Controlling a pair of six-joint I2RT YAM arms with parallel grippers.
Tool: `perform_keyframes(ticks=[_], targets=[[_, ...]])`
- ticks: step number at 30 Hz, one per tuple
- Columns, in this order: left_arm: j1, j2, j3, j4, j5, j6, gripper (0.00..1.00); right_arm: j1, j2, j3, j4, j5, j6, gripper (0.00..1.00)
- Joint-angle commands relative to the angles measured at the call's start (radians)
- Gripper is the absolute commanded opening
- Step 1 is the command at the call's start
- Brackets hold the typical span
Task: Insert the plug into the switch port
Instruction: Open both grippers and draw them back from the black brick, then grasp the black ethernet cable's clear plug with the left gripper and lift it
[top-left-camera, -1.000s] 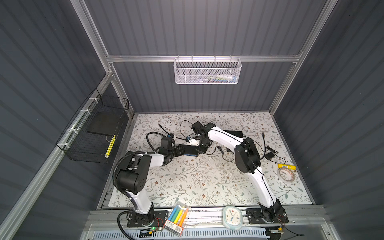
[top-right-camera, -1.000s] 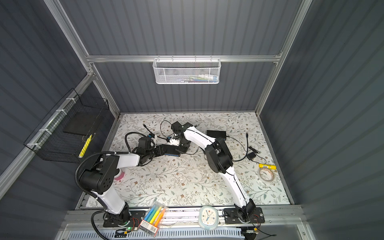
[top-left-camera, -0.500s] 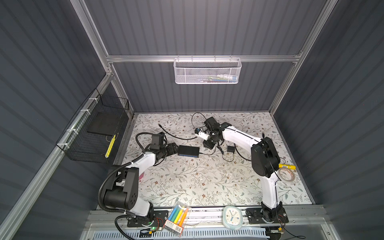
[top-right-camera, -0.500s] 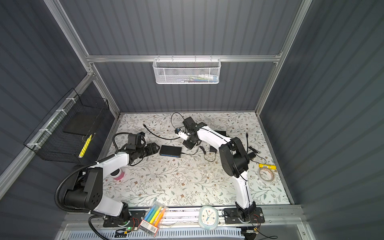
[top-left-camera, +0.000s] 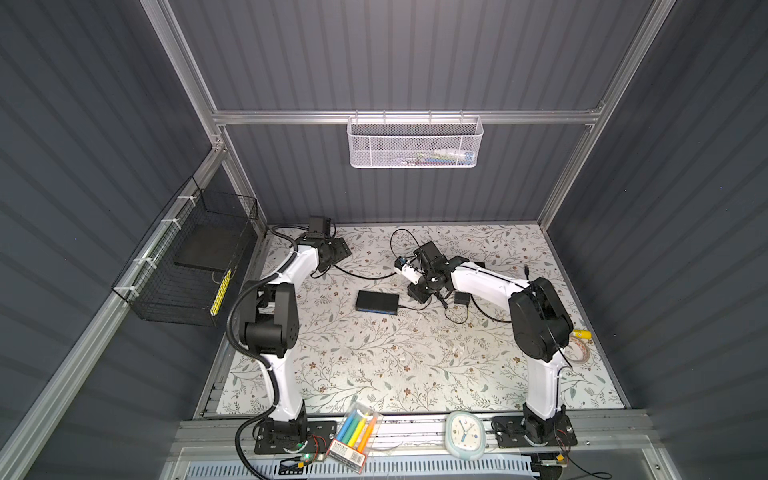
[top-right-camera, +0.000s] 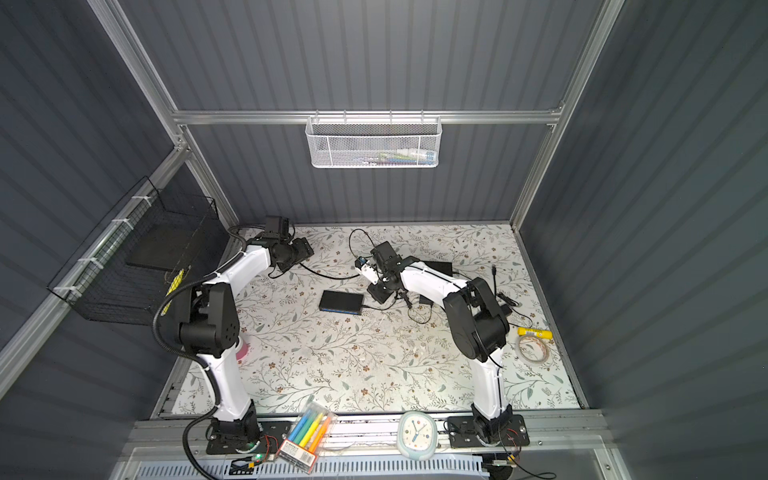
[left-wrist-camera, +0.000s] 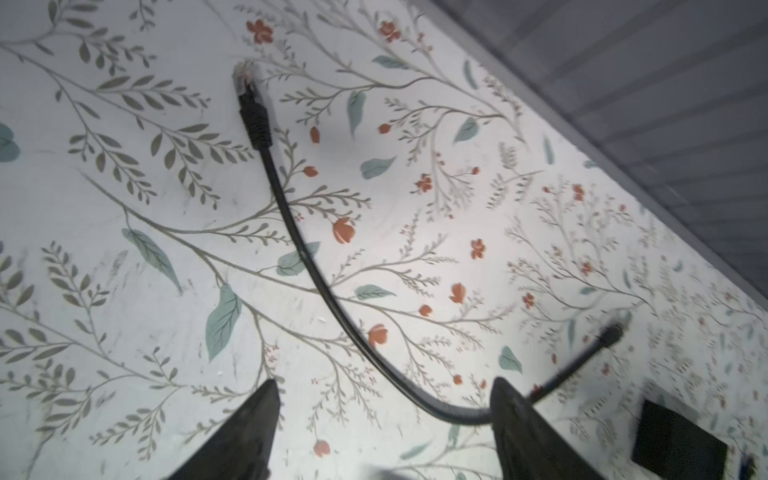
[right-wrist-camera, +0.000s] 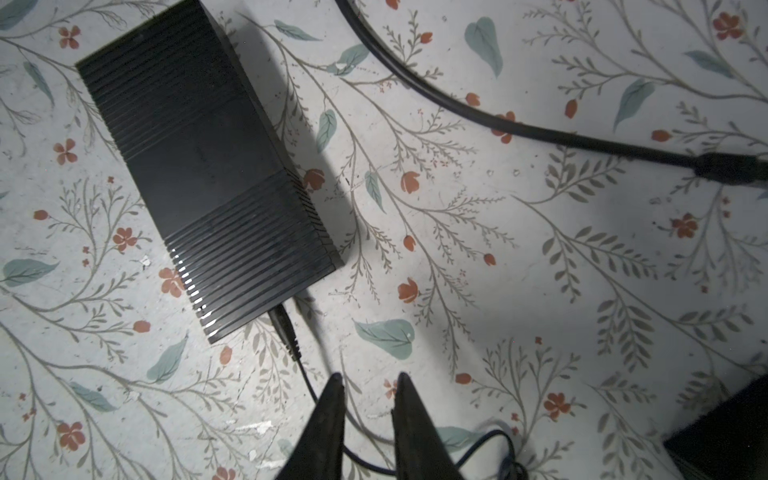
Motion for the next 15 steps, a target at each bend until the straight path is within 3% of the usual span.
perform_keyframes(ticks=[1,11,15], targets=[[0.045,0.085,0.142,-0.154,-0.033,-0.061,0.79,0.001,-0.047,-0.039,0.08,-0.051,0.046,0.24],[0.086,0.425,0.645,-0.364,-0.041,-0.067,0.71,0.005,-0.03,-0.067,0.166,-0.21,0.138,0.19],[0.086,0.475,0.687,-0.367,-0.047,-0.08,0.67,0.005,-0.028,-0.051,0.194,-0.25,0.161,0.18]])
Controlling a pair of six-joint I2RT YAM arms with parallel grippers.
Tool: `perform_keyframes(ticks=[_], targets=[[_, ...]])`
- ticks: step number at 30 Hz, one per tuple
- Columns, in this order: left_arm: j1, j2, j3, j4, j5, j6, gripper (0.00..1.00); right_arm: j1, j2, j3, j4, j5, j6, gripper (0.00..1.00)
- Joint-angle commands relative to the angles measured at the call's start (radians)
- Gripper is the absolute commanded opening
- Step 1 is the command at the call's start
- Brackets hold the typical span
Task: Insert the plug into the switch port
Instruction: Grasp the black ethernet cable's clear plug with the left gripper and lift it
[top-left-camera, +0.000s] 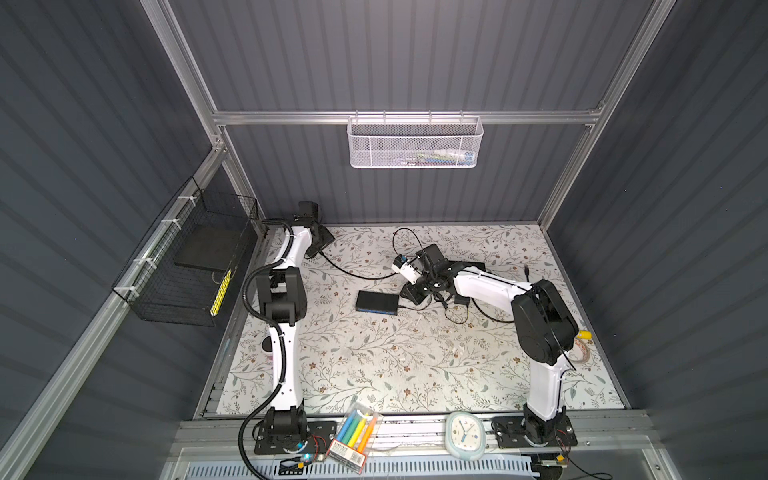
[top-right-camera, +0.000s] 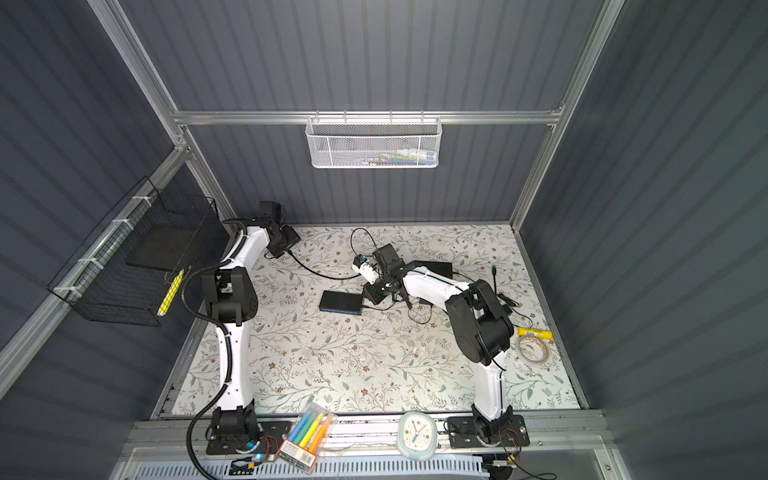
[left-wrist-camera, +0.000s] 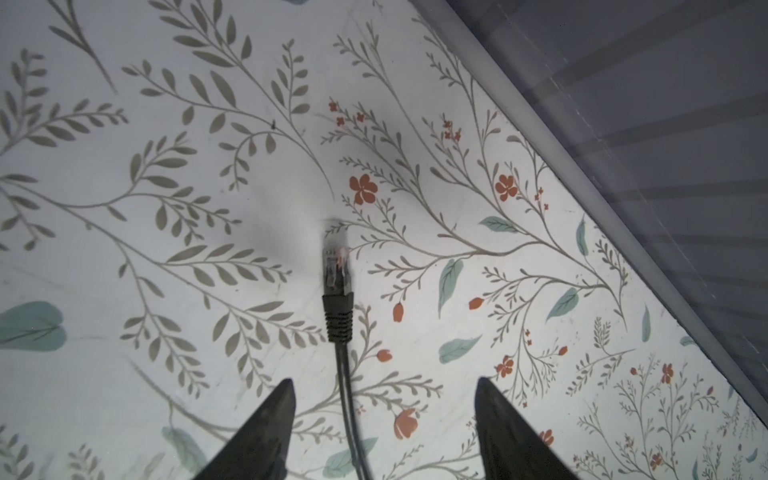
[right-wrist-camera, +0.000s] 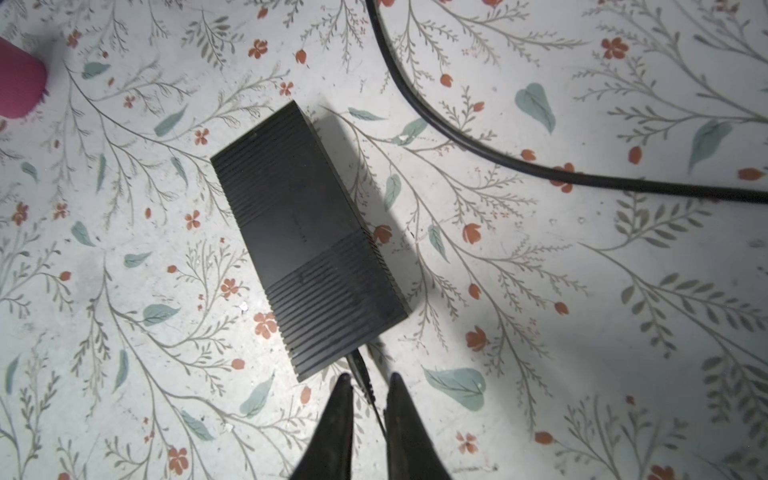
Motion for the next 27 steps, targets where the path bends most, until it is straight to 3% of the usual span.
perform_keyframes(ticks=[1,12,20,27], targets=[[-0.009,0.042,0.035,-0.087,-0.003,-0.02,0.65,0.006,0.003,0.02,0.039,-0.07,0.038,0.17],[-0.011,0.154,0.11,-0.117,0.021,-0.041,0.54,0.004,0.042,0.021,0.091,-0.11,0.114,0.15],[-0.011,0.182,0.107,-0.129,0.016,-0.048,0.33,0.001,0.035,0.005,0.115,-0.108,0.15,0.12],[-0.011,0.15,0.001,-0.079,0.035,-0.035,0.13,0.001,0.035,0.005,0.121,-0.123,0.173,0.11]])
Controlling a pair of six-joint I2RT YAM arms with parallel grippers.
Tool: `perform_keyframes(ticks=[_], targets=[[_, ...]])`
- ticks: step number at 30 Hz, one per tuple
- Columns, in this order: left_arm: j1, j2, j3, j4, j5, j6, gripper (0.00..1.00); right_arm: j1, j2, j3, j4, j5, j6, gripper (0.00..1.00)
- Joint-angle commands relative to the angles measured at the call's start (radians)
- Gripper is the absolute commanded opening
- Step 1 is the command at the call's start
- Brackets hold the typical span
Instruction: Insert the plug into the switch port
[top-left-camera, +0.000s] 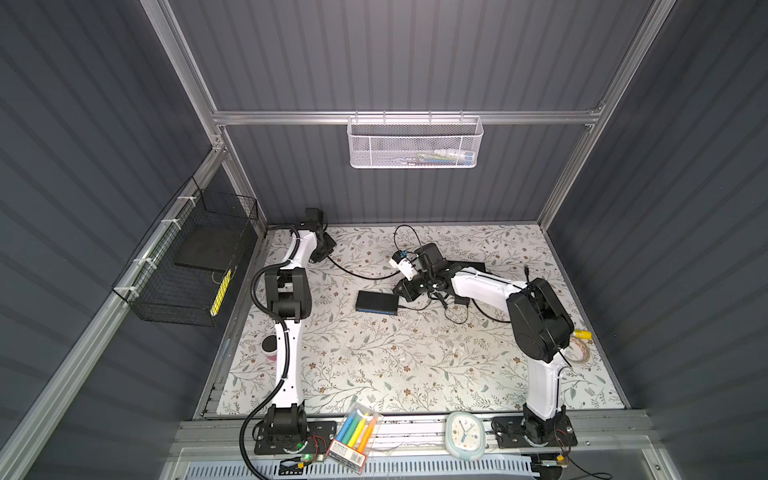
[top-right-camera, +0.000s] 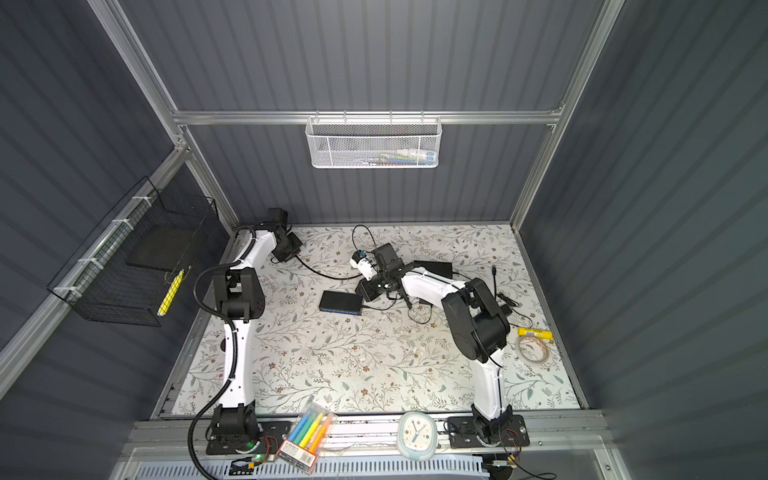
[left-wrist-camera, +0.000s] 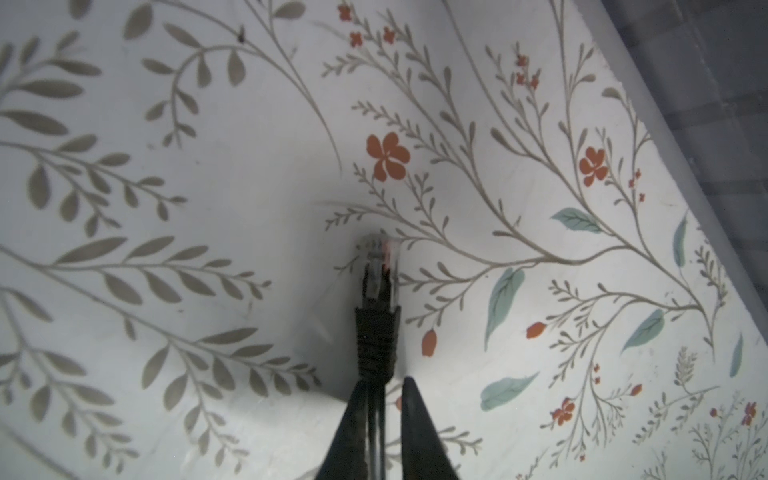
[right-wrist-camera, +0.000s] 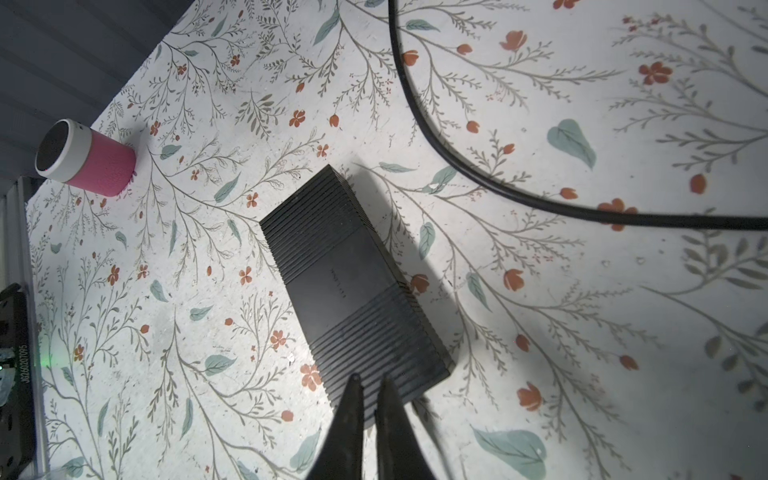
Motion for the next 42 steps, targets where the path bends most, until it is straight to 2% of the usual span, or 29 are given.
perform_keyframes(ticks=[1,6,9,22,29,31,37,42], targets=[[-0.003,0.027,-0.085,-0.04,0.026,0.01,0.12,0.001,0.003,0.001,0.012,-0.023,0.022,0.11],[-0.003,-0.009,-0.137,-0.007,0.045,0.013,0.0,0.001,-0.01,-0.008,0.002,-0.016,0.029,0.1],[-0.003,-0.076,-0.18,0.014,0.046,0.018,0.0,0.001,-0.025,-0.012,-0.012,-0.004,0.024,0.1],[-0.009,-0.559,-0.383,0.117,0.074,0.031,0.0,0.001,-0.123,-0.009,-0.117,0.113,-0.038,0.08],[-0.067,-0.848,-0.667,0.134,0.091,0.039,0.0,-0.013,-0.279,-0.007,-0.246,0.239,-0.101,0.1],[-0.091,-0.931,-0.784,0.175,0.106,0.021,0.0,-0.013,-0.329,-0.007,-0.259,0.22,-0.116,0.12],[-0.184,-1.119,-1.087,0.261,0.155,-0.069,0.0,0.022,-0.423,-0.067,-0.194,0.032,-0.146,0.19],[-0.211,-1.194,-1.278,0.347,0.194,-0.141,0.0,0.096,-0.357,-0.091,-0.127,-0.02,-0.146,0.22]])
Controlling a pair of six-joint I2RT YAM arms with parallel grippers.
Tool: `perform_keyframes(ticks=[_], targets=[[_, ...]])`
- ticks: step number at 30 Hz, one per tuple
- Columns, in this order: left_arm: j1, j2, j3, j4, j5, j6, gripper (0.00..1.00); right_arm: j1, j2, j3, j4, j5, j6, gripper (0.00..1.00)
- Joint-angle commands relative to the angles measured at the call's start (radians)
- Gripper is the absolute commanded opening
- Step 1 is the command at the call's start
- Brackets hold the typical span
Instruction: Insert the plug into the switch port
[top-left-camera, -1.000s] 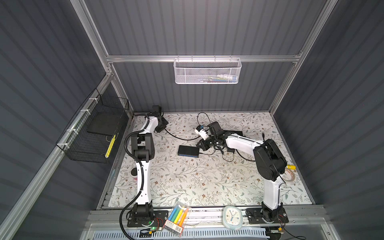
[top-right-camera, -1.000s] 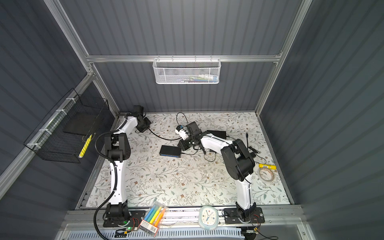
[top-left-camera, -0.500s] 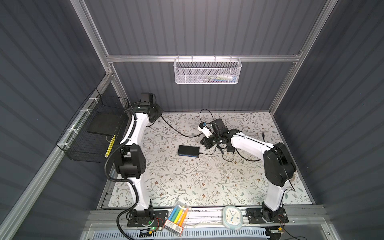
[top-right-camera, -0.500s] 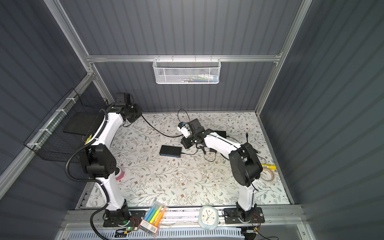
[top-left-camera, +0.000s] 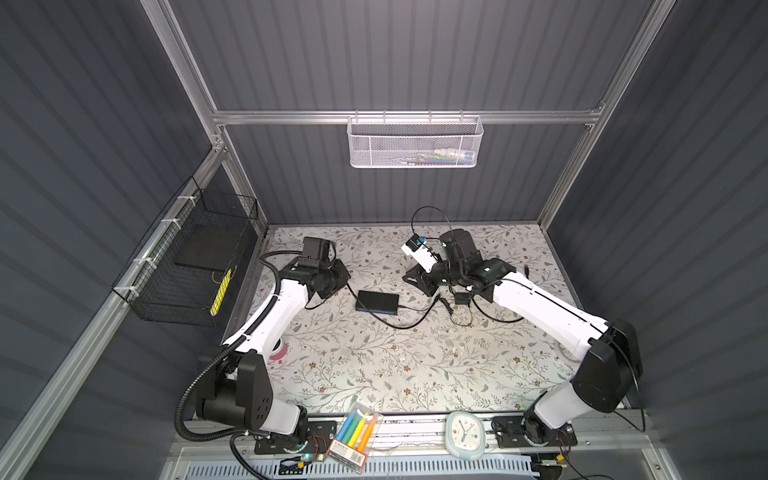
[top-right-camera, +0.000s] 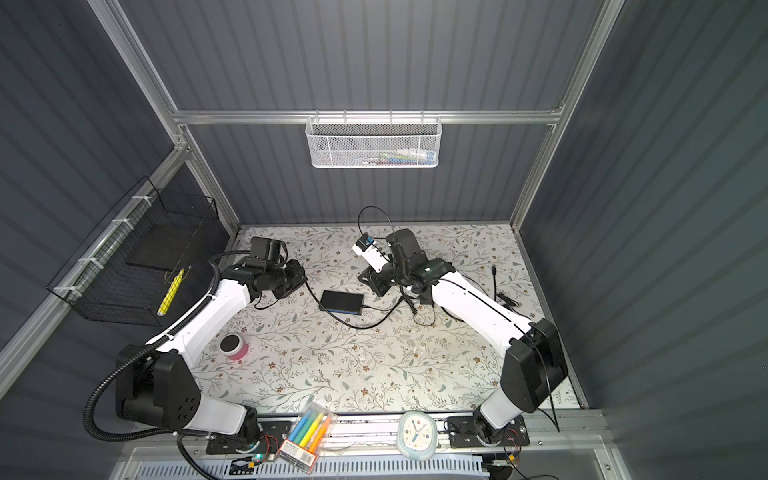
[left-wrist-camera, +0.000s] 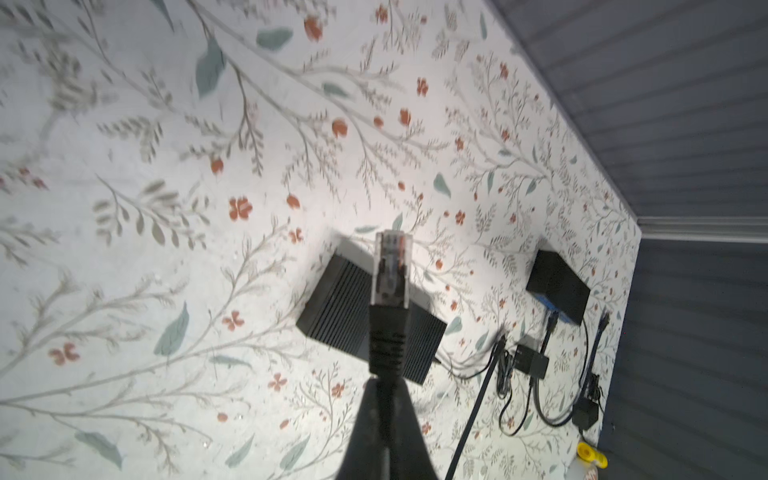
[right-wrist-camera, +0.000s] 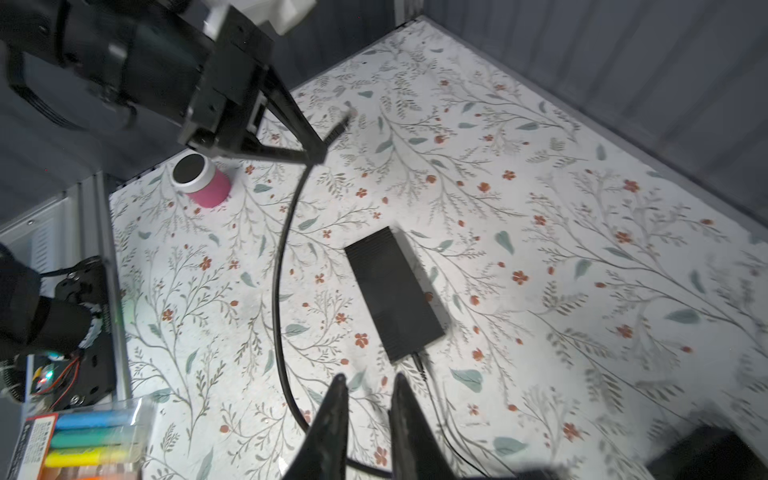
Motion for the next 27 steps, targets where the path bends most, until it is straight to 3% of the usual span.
perform_keyframes(ticks=[1,13,27], targets=[[-0.002,-0.052,-0.08,0.082,0.048,-0.068,0.0,0.049,0.08,-0.019,0.029,-0.078,-0.013,0.22],[-0.019,-0.065,-0.178,0.098,0.065,-0.089,0.0,0.166,0.274,0.077,0.078,-0.176,0.029,0.23],[-0.02,-0.068,-0.176,0.097,0.066,-0.091,0.0,0.19,0.397,0.143,0.083,-0.162,0.056,0.23]])
